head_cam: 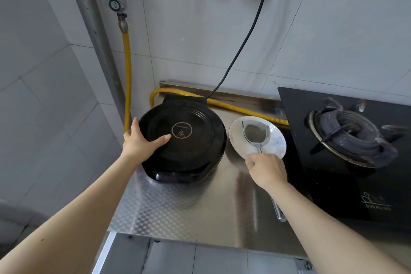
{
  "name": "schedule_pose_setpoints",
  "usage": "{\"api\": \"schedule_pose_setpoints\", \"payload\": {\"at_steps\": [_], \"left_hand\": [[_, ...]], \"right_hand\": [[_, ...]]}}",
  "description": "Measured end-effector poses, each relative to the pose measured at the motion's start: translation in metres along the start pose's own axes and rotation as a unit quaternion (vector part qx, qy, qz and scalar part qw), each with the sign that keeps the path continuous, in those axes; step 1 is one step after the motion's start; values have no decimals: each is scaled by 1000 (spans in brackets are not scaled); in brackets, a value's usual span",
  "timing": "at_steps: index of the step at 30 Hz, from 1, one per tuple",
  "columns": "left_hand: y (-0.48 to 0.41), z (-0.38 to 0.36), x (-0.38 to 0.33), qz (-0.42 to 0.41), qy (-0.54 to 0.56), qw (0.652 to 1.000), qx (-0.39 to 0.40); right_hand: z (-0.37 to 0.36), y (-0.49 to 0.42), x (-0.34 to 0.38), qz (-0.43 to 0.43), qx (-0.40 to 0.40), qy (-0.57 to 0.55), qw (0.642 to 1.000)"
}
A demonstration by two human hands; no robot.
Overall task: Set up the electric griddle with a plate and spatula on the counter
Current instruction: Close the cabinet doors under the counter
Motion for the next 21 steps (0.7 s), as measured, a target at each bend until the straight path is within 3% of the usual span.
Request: {"api": "schedule_pose_setpoints", "payload": {"at_steps": [4, 9, 14, 18, 21], "left_hand": [[21, 22, 9, -30, 50, 996, -64], [62, 57, 31, -77, 61, 987, -131], [124, 77, 87, -63, -6, 988, -139], [181, 80, 150, -19, -45, 991, -121], [223, 83, 204, 44, -55, 991, -113]], "right_hand": [[27, 10, 40, 76, -111, -68, 989], [35, 43, 109, 137, -148, -145, 969], [12, 101, 167, 216, -98, -172, 956], [6, 147, 194, 272, -115, -189, 936], [-23, 185, 212, 300, -42, -216, 928]]}}
Point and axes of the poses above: each hand's wrist, its own y-axis away from the middle knuckle, its own z-axis out of the back of the hand, x = y × z, the point moved 9 cm from there along -y, towards the middle knuckle, and after that the axes turned 11 degrees about z, right-handed, at the moved point
